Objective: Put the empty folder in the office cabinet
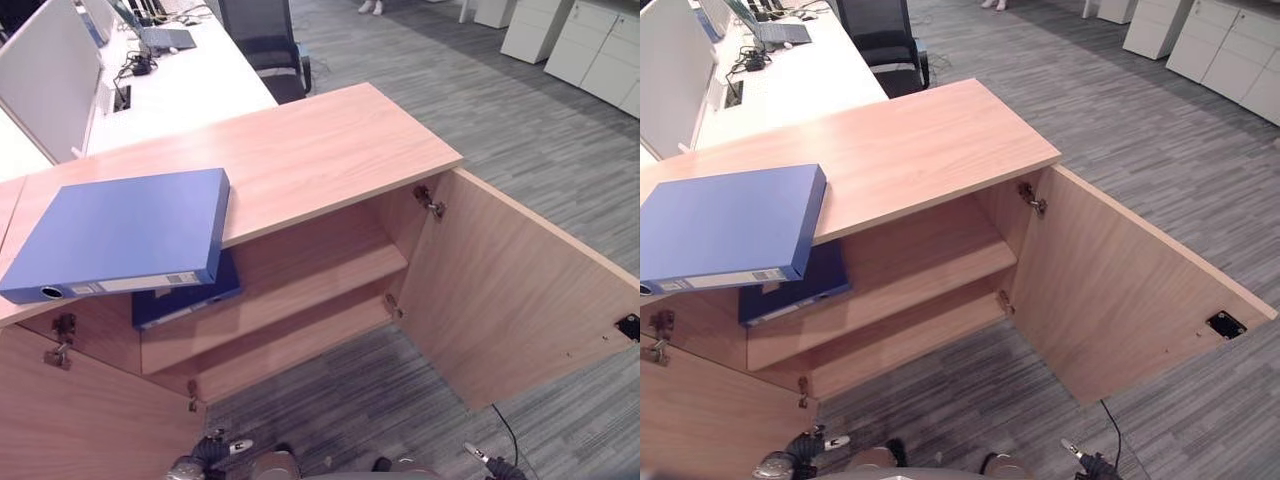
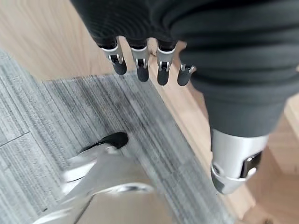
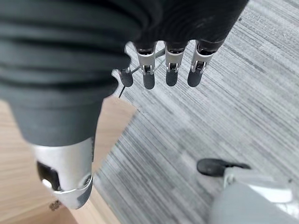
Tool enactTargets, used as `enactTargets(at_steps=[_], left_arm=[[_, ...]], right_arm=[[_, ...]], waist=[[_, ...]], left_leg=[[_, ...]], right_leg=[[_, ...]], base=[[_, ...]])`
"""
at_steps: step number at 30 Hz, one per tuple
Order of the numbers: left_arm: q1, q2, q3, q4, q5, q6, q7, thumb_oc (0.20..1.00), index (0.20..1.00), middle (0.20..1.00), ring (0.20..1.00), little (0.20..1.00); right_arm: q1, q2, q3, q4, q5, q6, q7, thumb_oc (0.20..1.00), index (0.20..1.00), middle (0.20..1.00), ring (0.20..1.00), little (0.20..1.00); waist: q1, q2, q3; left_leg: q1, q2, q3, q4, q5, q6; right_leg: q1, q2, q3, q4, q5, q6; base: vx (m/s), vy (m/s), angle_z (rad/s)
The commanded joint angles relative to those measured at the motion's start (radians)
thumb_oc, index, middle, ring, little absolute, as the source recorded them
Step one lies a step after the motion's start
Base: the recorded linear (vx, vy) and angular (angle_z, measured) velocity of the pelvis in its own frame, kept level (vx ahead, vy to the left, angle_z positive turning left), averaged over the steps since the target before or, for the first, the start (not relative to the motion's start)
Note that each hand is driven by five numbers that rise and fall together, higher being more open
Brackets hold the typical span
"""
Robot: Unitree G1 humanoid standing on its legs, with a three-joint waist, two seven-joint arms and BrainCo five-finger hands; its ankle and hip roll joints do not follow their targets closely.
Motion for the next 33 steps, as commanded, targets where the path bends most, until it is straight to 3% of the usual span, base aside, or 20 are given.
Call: enactTargets(at_steps=[1, 5, 8, 11, 15, 17, 18, 19, 21, 24, 27, 28, 29, 30, 33], left_arm=[[-0.033, 0.015, 0.006, 0.027, 0.024, -0.012, 0.010, 1.000, 1.000, 1.000, 1.000, 1.000], [-0.037, 0.019, 0.017, 0.035, 0.027, -0.010, 0.017, 1.000, 1.000, 1.000, 1.000, 1.000], [-0.064, 0.022, 0.015, 0.028, 0.008, -0.012, 0.027, 1.000, 1.000, 1.000, 1.000, 1.000], [-0.071, 0.020, 0.018, 0.022, 0.000, -0.009, 0.030, 1.000, 1.000, 1.000, 1.000, 1.000], [-0.066, 0.024, 0.021, 0.030, 0.012, -0.005, 0.027, 1.000, 1.000, 1.000, 1.000, 1.000], [-0.072, 0.043, 0.024, 0.036, 0.021, 0.000, 0.024, 1.000, 1.000, 1.000, 1.000, 1.000], [-0.068, 0.050, 0.031, 0.036, 0.028, 0.000, 0.024, 1.000, 1.000, 1.000, 1.000, 1.000], [-0.068, 0.050, 0.031, 0.036, 0.028, 0.000, 0.024, 1.000, 1.000, 1.000, 1.000, 1.000], [-0.063, 0.054, 0.035, 0.031, 0.035, -0.003, 0.026, 1.000, 1.000, 1.000, 1.000, 1.000], [-0.067, 0.065, 0.046, 0.024, 0.027, -0.007, 0.034, 1.000, 1.000, 1.000, 1.000, 1.000], [-0.072, 0.069, 0.045, 0.022, 0.015, -0.015, 0.038, 1.000, 1.000, 1.000, 1.000, 1.000], [-0.090, 0.071, 0.030, 0.024, 0.015, -0.017, 0.037, 1.000, 1.000, 1.000, 1.000, 1.000], [-0.090, 0.072, 0.030, 0.024, 0.014, -0.017, 0.037, 1.000, 1.000, 1.000, 1.000, 1.000], [-0.098, 0.072, 0.022, 0.026, 0.013, -0.019, 0.039, 1.000, 1.000, 1.000, 1.000, 1.000], [-0.102, 0.069, 0.020, 0.032, 0.013, -0.017, 0.038, 1.000, 1.000, 1.000, 1.000, 1.000]], right_arm=[[-0.042, 0.019, -0.017, 0.030, -0.019, -0.013, 0.008, 1.000, 1.000, 1.000, 1.000, 1.000], [-0.043, 0.034, 0.001, 0.029, -0.032, -0.010, 0.013, 1.000, 1.000, 1.000, 1.000, 1.000], [-0.049, 0.044, 0.026, 0.016, -0.062, -0.007, 0.011, 1.000, 1.000, 1.000, 1.000, 1.000], [-0.052, 0.040, 0.038, 0.014, -0.084, 0.002, 0.008, 1.000, 1.000, 1.000, 1.000, 1.000], [-0.057, 0.046, 0.044, 0.020, -0.110, 0.010, 0.014, 1.000, 1.000, 1.000, 1.000, 1.000], [-0.073, 0.052, 0.049, 0.013, -0.119, 0.012, 0.014, 1.000, 1.000, 1.000, 1.000, 1.000], [-0.084, 0.056, 0.053, 0.005, -0.126, 0.014, 0.017, 1.000, 1.000, 1.000, 1.000, 1.000], [-0.084, 0.056, 0.053, 0.005, -0.126, 0.014, 0.017, 1.000, 1.000, 1.000, 1.000, 1.000], [-0.099, 0.060, 0.055, -0.003, -0.131, 0.015, 0.018, 1.000, 1.000, 1.000, 1.000, 1.000], [-0.109, 0.076, 0.048, -0.020, -0.117, 0.009, 0.020, 1.000, 1.000, 1.000, 1.000, 1.000], [-0.098, 0.080, 0.050, -0.019, -0.109, 0.004, 0.017, 1.000, 1.000, 1.000, 1.000, 1.000], [-0.093, 0.079, 0.054, -0.016, -0.108, 0.003, 0.015, 1.000, 1.000, 1.000, 1.000, 1.000], [-0.093, 0.079, 0.053, -0.016, -0.108, 0.003, 0.015, 1.000, 1.000, 1.000, 1.000, 1.000], [-0.093, 0.076, 0.057, -0.014, -0.109, 0.002, 0.014, 1.000, 1.000, 1.000, 1.000, 1.000], [-0.096, 0.071, 0.055, -0.010, -0.107, 0.005, 0.012, 1.000, 1.000, 1.000, 1.000, 1.000]], waist=[[0.018, -0.032, 0.026], [0.022, -0.042, 0.024], [0.039, -0.070, 0.051], [0.042, -0.084, 0.059], [0.047, -0.082, 0.050], [0.062, -0.087, 0.054], [0.070, -0.081, 0.052], [0.071, -0.083, 0.052], [0.076, -0.072, 0.059], [0.079, -0.059, 0.067], [0.085, -0.058, 0.057], [0.076, -0.061, 0.049], [0.075, -0.060, 0.046], [0.067, -0.062, 0.046], [0.069, -0.070, 0.030]], left_leg=[[-0.039, 0.012, -0.020, 0.078, -0.031, -0.023], [-0.030, 0.008, -0.021, 0.056, -0.029, -0.019], [-0.106, 0.021, -0.004, 0.139, -0.022, -0.028], [-0.144, 0.044, 0.064, 0.250, -0.073, -0.013], [-0.125, 0.027, 0.060, 0.215, -0.095, 0.005], [-0.119, 0.009, 0.052, 0.196, -0.106, 0.025], [-0.093, -0.013, 0.058, 0.151, -0.116, 0.048], [-0.091, -0.015, 0.060, 0.149, -0.115, 0.049], [-0.068, -0.035, 0.060, 0.109, -0.113, 0.072], [-0.051, -0.055, 0.028, 0.057, -0.097, 0.088], [-0.040, -0.077, -0.031, 0.011, -0.084, 0.077], [-0.046, -0.092, -0.078, -0.010, -0.068, 0.068], [-0.050, -0.092, -0.080, -0.011, -0.065, 0.068], [-0.046, -0.101, -0.105, -0.017, -0.064, 0.064], [-0.055, -0.110, -0.121, -0.025, -0.057, 0.057]], right_leg=[[0.048, -0.055, 0.046, -0.098, 0.024, 0.086], [0.041, -0.057, 0.049, -0.098, 0.032, 0.092], [0.034, -0.075, 0.015, -0.095, 0.037, 0.092], [0.018, -0.092, -0.039, -0.062, 0.016, 0.076], [-0.010, -0.102, -0.059, 0.015, 0.002, 0.084], [-0.051, -0.139, -0.066, 0.111, 0.007, 0.115], [-0.089, -0.175, -0.067, 0.184, 0.027, 0.152], [-0.091, -0.177, -0.066, 0.186, 0.026, 0.153], [-0.127, -0.215, -0.063, 0.287, 0.082, 0.205], [-0.171, -0.214, 0.007, 0.352, 0.133, 0.250], [-0.145, -0.210, 0.070, 0.255, 0.094, 0.228], [-0.147, -0.185, 0.141, 0.160, 0.069, 0.206], [-0.148, -0.184, 0.139, 0.156, 0.074, 0.205], [-0.163, -0.169, 0.192, 0.130, 0.074, 0.206], [-0.127, -0.165, 0.202, 0.043, 0.077, 0.202]], base=[[0.01, 0.009, 0.12], [-0.01, 0.005, 0.02], [-0.09, 0.003, 0.14], [-0.06, 0.051, 0.56], [0.04, 0.121, 0.55], [0.02, 0.214, 0.41], [0.01, 0.195, 0.25], [0.01, 0.206, 0.15], [0.02, 0.159, 0.24], [0.03, 0.056, 0.17], [0.07, -0.082, 0.65], [0.04, -0.082, 1.15], [0.07, -0.111, 1.18], [0.04, -0.067, 0.91], [0.02, -0.082, 0.86]])
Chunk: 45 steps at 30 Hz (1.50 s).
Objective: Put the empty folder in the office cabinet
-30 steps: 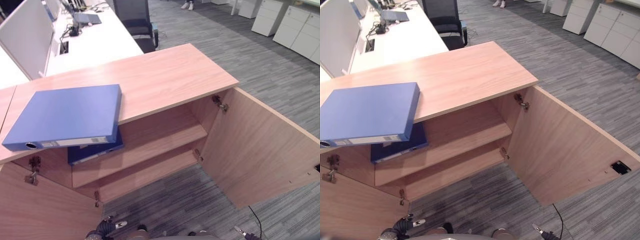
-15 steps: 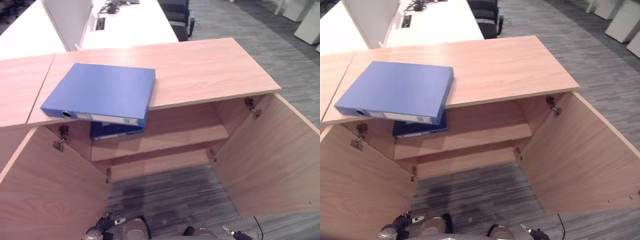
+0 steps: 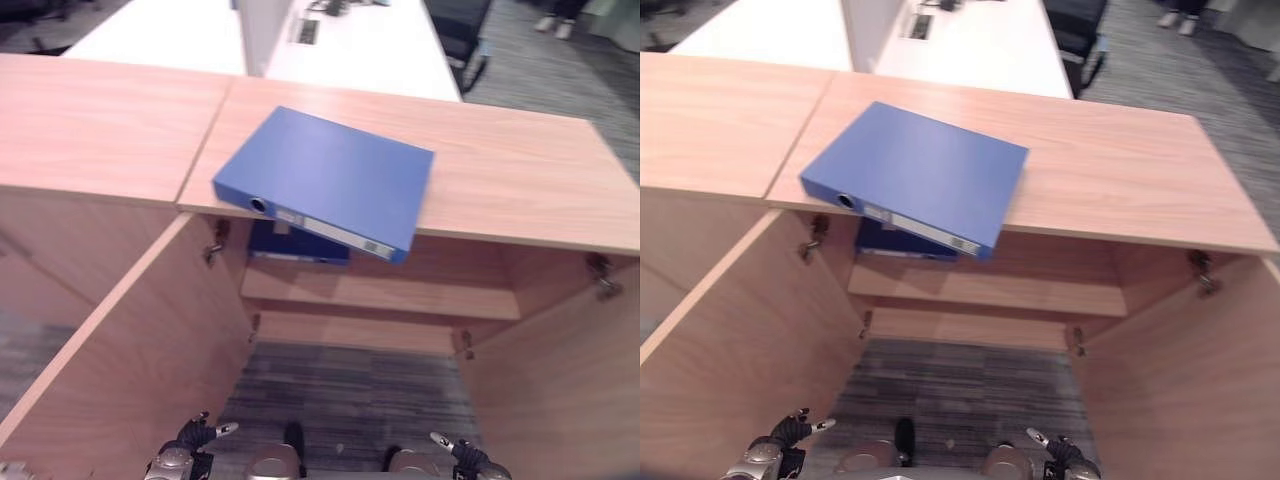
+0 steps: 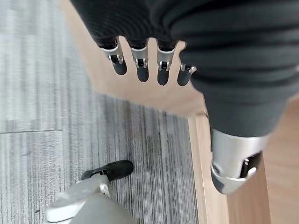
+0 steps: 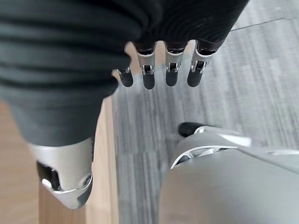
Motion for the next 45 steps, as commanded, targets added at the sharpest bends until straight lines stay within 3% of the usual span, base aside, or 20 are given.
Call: enactTargets(at_steps=[1, 14, 27, 30, 31, 32, 34, 35, 36, 39, 42, 43, 44, 45], left_arm=[[-0.018, 0.002, 0.011, 0.010, -0.005, -0.013, 0.007, 1.000, 1.000, 1.000, 1.000, 1.000], [0.032, -0.045, 0.018, 0.030, 0.000, -0.009, 0.001, 1.000, 1.000, 1.000, 1.000, 1.000], [0.033, -0.060, 0.002, 0.000, -0.016, -0.015, 0.008, 1.000, 1.000, 1.000, 1.000, 1.000], [0.028, -0.065, -0.009, -0.006, -0.024, -0.013, 0.005, 1.000, 1.000, 1.000, 1.000, 1.000], [0.021, -0.072, -0.022, -0.012, -0.025, -0.015, 0.009, 1.000, 1.000, 1.000, 1.000, 1.000], [0.020, -0.072, -0.022, -0.011, -0.025, -0.015, 0.009, 1.000, 1.000, 1.000, 1.000, 1.000], [0.010, -0.080, -0.035, -0.017, -0.029, -0.017, 0.013, 1.000, 1.000, 1.000, 1.000, 1.000], [0.010, -0.080, -0.035, -0.017, -0.029, -0.016, 0.013, 1.000, 1.000, 1.000, 1.000, 1.000], [0.004, -0.084, -0.045, -0.026, -0.023, -0.015, 0.007, 1.000, 1.000, 1.000, 1.000, 1.000], [0.004, -0.077, -0.061, -0.027, 0.003, -0.007, -0.006, 1.000, 1.000, 1.000, 1.000, 1.000], [-0.001, -0.057, -0.072, -0.031, 0.042, -0.008, -0.014, 1.000, 1.000, 1.000, 1.000, 1.000], [-0.002, -0.054, -0.072, -0.031, 0.048, -0.008, -0.013, 1.000, 1.000, 1.000, 1.000, 1.000], [0.000, -0.044, -0.060, -0.032, 0.047, -0.006, -0.011, 1.000, 1.000, 1.000, 1.000, 1.000], [0.000, -0.044, -0.061, -0.032, 0.047, -0.006, -0.011, 1.000, 1.000, 1.000, 1.000, 1.000]], right_arm=[[-0.014, -0.030, 0.001, 0.005, 0.005, -0.004, -0.010, 1.000, 1.000, 1.000, 1.000, 1.000], [-0.009, -0.057, 0.024, -0.003, -0.027, -0.004, -0.005, 1.000, 1.000, 1.000, 1.000, 1.000], [0.004, -0.085, 0.013, 0.013, -0.021, -0.011, -0.006, 1.000, 1.000, 1.000, 1.000, 1.000], [-0.011, -0.086, 0.017, 0.014, -0.009, -0.014, -0.010, 1.000, 1.000, 1.000, 1.000, 1.000], [-0.025, -0.090, 0.020, 0.012, 0.000, -0.017, -0.014, 1.000, 1.000, 1.000, 1.000, 1.000], [-0.026, -0.090, 0.020, 0.012, 0.000, -0.017, -0.014, 1.000, 1.000, 1.000, 1.000, 1.000], [-0.033, -0.097, 0.017, 0.009, 0.007, -0.016, -0.015, 1.000, 1.000, 1.000, 1.000, 1.000], [-0.033, -0.097, 0.017, 0.009, 0.007, -0.016, -0.015, 1.000, 1.000, 1.000, 1.000, 1.000], [-0.042, -0.097, 0.017, 0.008, 0.004, -0.011, -0.017, 1.000, 1.000, 1.000, 1.000, 1.000], [-0.063, -0.089, 0.014, 0.008, 0.000, -0.009, -0.017, 1.000, 1.000, 1.000, 1.000, 1.000], [-0.094, -0.068, 0.023, -0.004, -0.001, -0.007, -0.012, 1.000, 1.000, 1.000, 1.000, 1.000], [-0.097, -0.063, 0.022, -0.008, 0.000, -0.007, -0.010, 1.000, 1.000, 1.000, 1.000, 1.000], [-0.094, -0.047, 0.019, -0.014, -0.009, -0.001, -0.007, 1.000, 1.000, 1.000, 1.000, 1.000], [-0.093, -0.046, 0.019, -0.014, -0.009, -0.001, -0.008, 1.000, 1.000, 1.000, 1.000, 1.000]], waist=[[0.019, -0.018, -0.028], [0.016, 0.016, -0.047], [-0.013, 0.057, -0.034], [-0.016, 0.054, -0.009], [-0.010, 0.041, 0.012], [-0.012, 0.042, 0.012], [-0.011, 0.032, 0.021], [-0.012, 0.032, 0.020], [-0.010, 0.032, 0.021], [-0.015, 0.029, 0.009], [-0.013, 0.027, 0.020], [-0.016, 0.028, 0.023], [-0.011, 0.027, 0.027], [-0.011, 0.026, 0.028]], left_leg=[[-0.058, 0.059, 0.028, 0.087, -0.081, -0.102], [-0.031, 0.103, 0.006, 0.054, -0.043, -0.152], [-0.007, 0.164, 0.028, 0.048, -0.017, -0.197], [-0.046, 0.185, 0.020, 0.144, -0.033, -0.213], [-0.089, 0.153, -0.007, 0.226, -0.053, -0.217], [-0.094, 0.153, -0.009, 0.234, -0.057, -0.216], [-0.147, 0.091, -0.014, 0.264, -0.079, -0.195], [-0.150, 0.089, -0.014, 0.267, -0.081, -0.194], [-0.165, 0.073, 0.022, 0.249, -0.085, -0.176], [-0.141, 0.052, 0.028, 0.208, -0.092, -0.137], [-0.117, 0.070, 0.074, 0.174, -0.095, -0.106], [-0.111, 0.072, 0.079, 0.170, -0.097, -0.102], [-0.095, 0.069, 0.095, 0.171, -0.116, -0.086], [-0.094, 0.068, 0.095, 0.172, -0.117, -0.085]], right_leg=[[0.020, -0.012, -0.049, 0.032, 0.013, -0.005], [0.116, 0.037, -0.072, -0.135, 0.025, -0.035], [0.140, 0.072, -0.096, -0.156, 0.004, -0.056], [0.137, 0.079, -0.098, -0.155, -0.001, -0.069], [0.134, 0.072, -0.094, -0.153, -0.002, -0.075], [0.134, 0.071, -0.096, -0.153, -0.002, -0.074], [0.129, 0.064, -0.102, -0.148, -0.005, -0.077], [0.128, 0.063, -0.103, -0.147, -0.005, -0.076], [0.114, 0.064, -0.098, -0.122, -0.006, -0.081], [0.053, 0.066, -0.090, -0.024, -0.026, -0.083], [-0.059, 0.027, -0.113, 0.169, -0.036, -0.035], [-0.071, 0.020, -0.118, 0.197, -0.032, -0.020], [-0.075, -0.028, -0.145, 0.230, -0.015, 0.005], [-0.075, -0.030, -0.145, 0.232, -0.016, 0.006]], base=[[0.03, -0.153, 0.63], [-0.01, -0.127, 0.03], [0.00, -0.068, -0.07], [-0.06, -0.046, 0.00], [-0.06, -0.013, -0.02], [-0.09, -0.018, -0.06], [-0.04, 0.005, -0.09], [-0.03, 0.074, 0.13], [-0.02, 0.108, 0.23], [0.00, 0.140, -0.04], [-0.06, 0.159, -0.47], [-0.03, 0.118, -0.68], [0.00, 0.069, -0.56], [0.02, 0.020, -0.43]])
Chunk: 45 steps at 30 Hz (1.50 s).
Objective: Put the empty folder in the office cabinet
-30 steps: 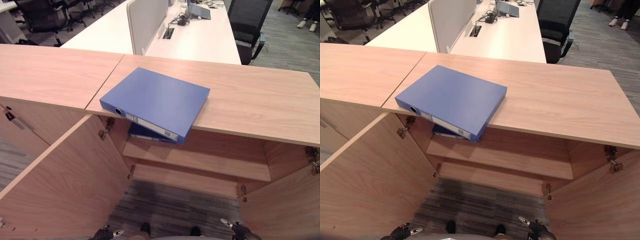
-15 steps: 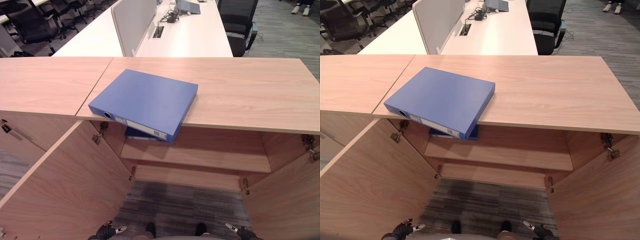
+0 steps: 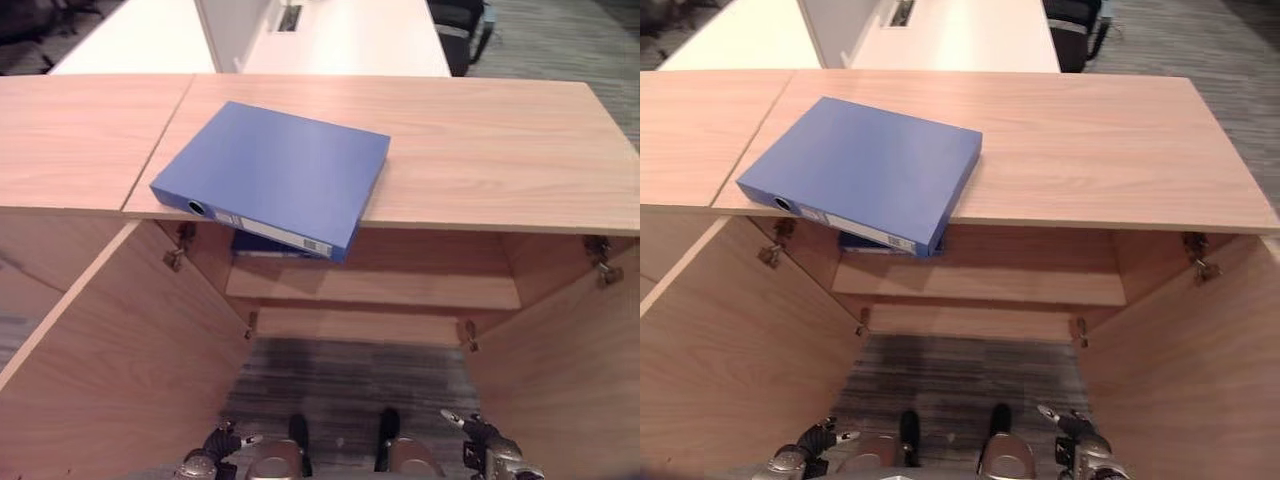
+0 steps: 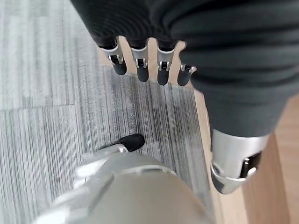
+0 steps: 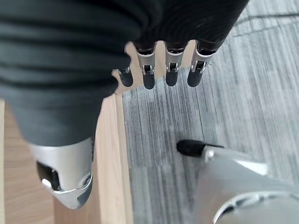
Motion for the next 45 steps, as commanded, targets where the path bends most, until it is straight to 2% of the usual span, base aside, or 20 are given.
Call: enactTargets(at_steps=[1, 3, 7, 13, 24, 28, 29, 30, 31, 32, 35, 36, 40, 45], left_arm=[[-0.010, 0.015, 0.012, 0.015, 0.020, -0.013, -0.002, 1.000, 1.000, 1.000, 1.000, 1.000], [-0.008, 0.017, 0.020, 0.018, 0.014, -0.014, -0.002, 1.000, 1.000, 1.000, 1.000, 1.000], [-0.006, 0.019, 0.020, 0.031, 0.025, -0.018, -0.004, 1.000, 1.000, 1.000, 1.000, 1.000], [0.001, 0.012, 0.031, 0.038, 0.018, -0.023, 0.002, 1.000, 1.000, 1.000, 1.000, 1.000], [-0.023, 0.009, 0.023, -0.063, 0.002, -0.050, 0.048, 1.000, 1.000, 1.000, 1.000, 1.000], [-0.042, 0.025, 0.021, -0.156, 0.023, -0.070, 0.108, 1.000, 1.000, 1.000, 1.000, 1.000], [-0.039, 0.046, 0.016, -0.272, 0.071, -0.092, 0.158, 0.947, 0.947, 0.947, 0.947, 0.947], [-0.034, 0.062, 0.013, -0.338, 0.104, -0.101, 0.184, 0.931, 0.931, 0.931, 0.931, 0.931], [-0.016, 0.078, 0.014, -0.412, 0.137, -0.115, 0.214, 0.947, 0.947, 0.947, 0.947, 0.947], [0.034, 0.111, 0.024, -0.553, 0.215, -0.130, 0.267, 1.000, 1.000, 1.000, 1.000, 1.000], [0.083, 0.151, 0.054, -0.678, 0.315, -0.144, 0.355, 1.000, 1.000, 1.000, 1.000, 1.000], [0.093, 0.197, 0.045, -0.742, 0.422, -0.138, 0.403, 1.000, 1.000, 1.000, 1.000, 1.000], [0.093, 0.234, 0.071, -0.821, 0.500, -0.125, 0.495, 1.000, 1.000, 1.000, 1.000, 1.000], [0.063, 0.260, 0.082, -0.866, 0.558, -0.117, 0.577, 1.000, 1.000, 1.000, 1.000, 1.000]], right_arm=[[0.005, -0.007, 0.019, -0.013, 0.000, 0.000, 0.001, 1.000, 1.000, 1.000, 1.000, 1.000], [0.015, -0.001, 0.014, -0.013, 0.000, -0.001, 0.004, 1.000, 1.000, 1.000, 1.000, 1.000], [0.028, -0.010, 0.006, 0.002, -0.002, 0.001, 0.004, 1.000, 1.000, 1.000, 1.000, 1.000], [0.048, -0.035, 0.003, 0.012, -0.017, 0.006, 0.003, 1.000, 1.000, 1.000, 1.000, 1.000], [0.070, -0.051, -0.001, 0.018, -0.022, 0.003, 0.001, 1.000, 1.000, 1.000, 1.000, 1.000], [0.072, -0.052, -0.004, 0.020, -0.021, -0.006, -0.012, 1.000, 1.000, 1.000, 1.000, 1.000], [0.076, -0.051, -0.009, 0.015, -0.024, -0.018, -0.026, 1.000, 1.000, 1.000, 1.000, 1.000], [0.080, -0.050, -0.012, 0.008, -0.025, -0.027, -0.034, 1.000, 1.000, 1.000, 1.000, 1.000], [0.085, -0.047, -0.015, -0.001, -0.029, -0.038, -0.046, 1.000, 1.000, 1.000, 1.000, 1.000], [0.102, -0.040, -0.024, -0.015, -0.041, -0.059, -0.069, 1.000, 1.000, 1.000, 1.000, 1.000], [0.122, -0.030, -0.031, -0.019, -0.052, -0.071, -0.089, 1.000, 1.000, 1.000, 1.000, 1.000], [0.123, -0.023, -0.031, -0.026, -0.048, -0.074, -0.093, 1.000, 1.000, 1.000, 1.000, 1.000], [0.086, -0.008, -0.017, -0.032, -0.026, -0.076, -0.124, 1.000, 1.000, 1.000, 1.000, 1.000], [0.056, -0.001, -0.011, -0.046, 0.002, -0.088, -0.144, 1.000, 1.000, 1.000, 1.000, 1.000]], waist=[[0.016, 0.025, -0.013], [0.017, 0.030, -0.015], [0.014, 0.022, -0.050], [0.012, 0.026, -0.076], [-0.004, 0.049, -0.079], [0.001, 0.048, -0.078], [0.010, 0.047, -0.076], [0.014, 0.046, -0.074], [0.019, 0.043, -0.072], [0.031, 0.038, -0.070], [0.042, 0.030, -0.069], [0.045, 0.025, -0.064], [0.061, 0.013, -0.003], [0.064, 0.021, 0.049]], left_leg=[[-0.054, 0.021, -0.055, 0.083, -0.063, -0.046], [-0.042, 0.024, -0.062, 0.070, -0.062, -0.043], [-0.040, 0.010, -0.055, 0.036, -0.048, -0.052], [-0.023, 0.006, -0.045, -0.006, -0.025, -0.068], [0.013, 0.033, -0.060, -0.050, 0.006, -0.100], [0.014, 0.045, -0.070, -0.053, 0.014, -0.110], [0.014, 0.051, -0.078, -0.057, 0.020, -0.116], [0.013, 0.054, -0.082, -0.059, 0.022, -0.119], [0.012, 0.058, -0.085, -0.060, 0.025, -0.123], [0.014, 0.065, -0.092, -0.062, 0.028, -0.128], [0.015, 0.079, -0.104, -0.062, 0.029, -0.138], [0.007, 0.089, -0.112, -0.048, 0.023, -0.142], [-0.087, 0.114, -0.150, 0.066, 0.006, -0.150], [-0.198, 0.124, -0.195, 0.174, -0.011, -0.155]], right_leg=[[0.055, -0.070, -0.071, 0.162, -0.123, 0.087], [0.075, -0.096, -0.067, 0.146, -0.108, 0.075], [0.120, -0.098, 0.006, 0.028, -0.089, 0.084], [0.157, -0.088, 0.005, -0.078, -0.070, 0.089], [0.209, -0.052, -0.013, -0.141, -0.082, 0.073], [0.221, -0.037, -0.021, -0.151, -0.090, 0.066], [0.226, -0.028, -0.030, -0.154, -0.096, 0.062], [0.230, -0.023, -0.033, -0.157, -0.098, 0.062], [0.232, -0.018, -0.037, -0.159, -0.101, 0.061], [0.240, -0.010, -0.044, -0.162, -0.107, 0.059], [0.246, 0.003, -0.051, -0.164, -0.118, 0.055], [0.239, 0.010, -0.050, -0.153, -0.128, 0.052], [0.147, 0.023, -0.056, -0.014, -0.179, 0.020], [0.039, 0.013, -0.067, 0.125, -0.228, 0.002]], base=[[0.02, -0.022, -0.27], [0.02, -0.035, -0.23], [0.03, -0.038, -0.05], [0.05, -0.061, -0.05], [0.02, -0.073, 0.00], [0.01, -0.075, 0.05], [0.01, -0.098, 0.12], [0.01, -0.132, 0.13], [0.02, -0.134, 0.14], [0.03, -0.133, 0.13], [0.04, -0.114, 0.16], [0.02, -0.149, 0.08], [-0.09, -0.136, 0.21], [-0.10, -0.081, 0.14]])
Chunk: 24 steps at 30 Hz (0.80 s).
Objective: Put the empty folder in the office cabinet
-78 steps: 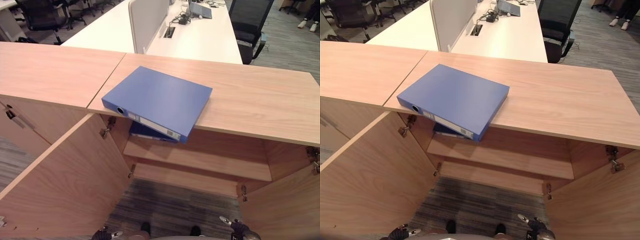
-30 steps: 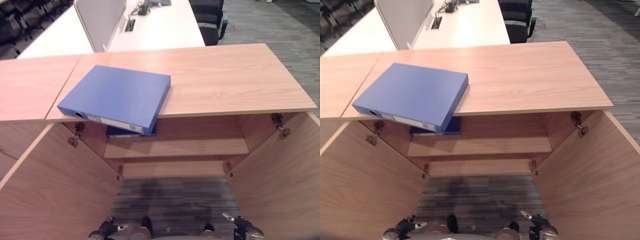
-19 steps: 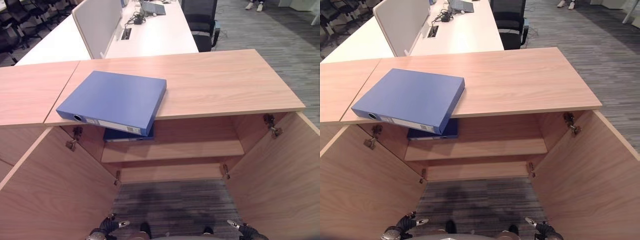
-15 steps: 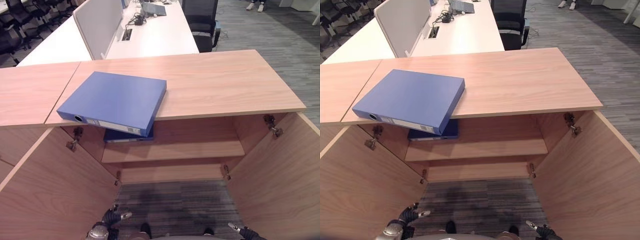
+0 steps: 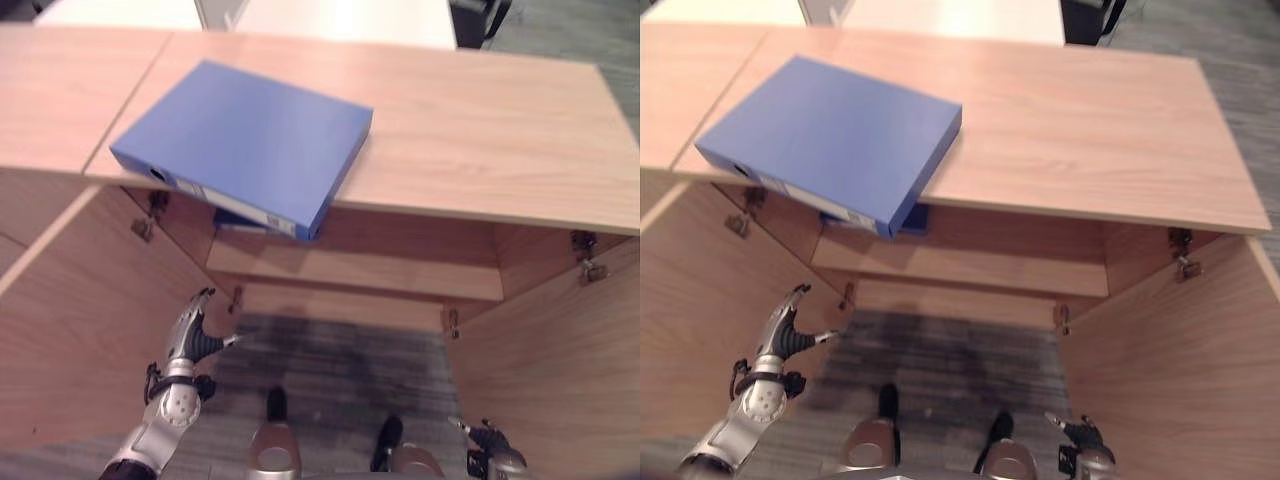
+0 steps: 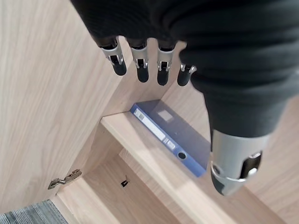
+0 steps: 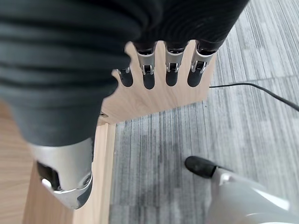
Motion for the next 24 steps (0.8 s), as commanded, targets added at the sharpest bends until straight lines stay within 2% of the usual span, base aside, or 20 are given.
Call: enactTargets(at_steps=[1, 4, 11, 24], left_arm=[[-0.011, 0.021, 0.055, -0.031, 0.048, -0.024, 0.103, 1.000, 1.000, 1.000, 1.000, 1.000], [-0.007, 0.019, 0.066, -0.050, 0.055, -0.028, 0.150, 1.000, 1.000, 1.000, 1.000, 1.000], [0.020, 0.046, 0.141, -0.206, 0.134, -0.021, 0.278, 1.000, 1.000, 1.000, 1.000, 1.000], [-0.023, 0.144, 0.189, -0.495, 0.286, -0.021, 0.403, 1.000, 1.000, 1.000, 1.000, 1.000]], right_arm=[[0.010, 0.017, 0.001, -0.013, 0.034, -0.021, -0.038, 1.000, 1.000, 1.000, 1.000, 1.000], [-0.009, 0.019, 0.007, -0.011, 0.038, -0.024, -0.051, 1.000, 1.000, 1.000, 1.000, 1.000], [-0.026, 0.029, 0.033, -0.021, 0.028, -0.032, -0.070, 1.000, 1.000, 1.000, 1.000, 1.000], [-0.067, 0.050, 0.093, -0.039, 0.018, -0.052, -0.082, 1.000, 1.000, 1.000, 1.000, 1.000]], waist=[[-0.005, 0.001, -0.007], [0.003, 0.005, 0.005], [0.024, 0.008, 0.016], [0.046, 0.009, 0.030]], left_leg=[[-0.073, -0.013, -0.075, 0.145, -0.093, -0.021], [-0.100, -0.006, -0.090, 0.170, -0.104, -0.023], [-0.115, 0.008, -0.107, 0.151, -0.091, -0.030], [-0.119, 0.023, -0.131, 0.157, -0.091, -0.033]], right_leg=[[-0.046, -0.011, 0.031, 0.154, -0.121, 0.012], [-0.076, -0.008, 0.030, 0.188, -0.144, 0.009], [-0.106, -0.003, 0.021, 0.205, -0.152, 0.006], [-0.114, 0.022, 0.018, 0.225, -0.177, -0.008]], base=[[-0.06, -0.039, 0.07], [-0.01, -0.049, 0.16], [-0.01, -0.048, 0.04], [0.00, -0.029, 0.04]])
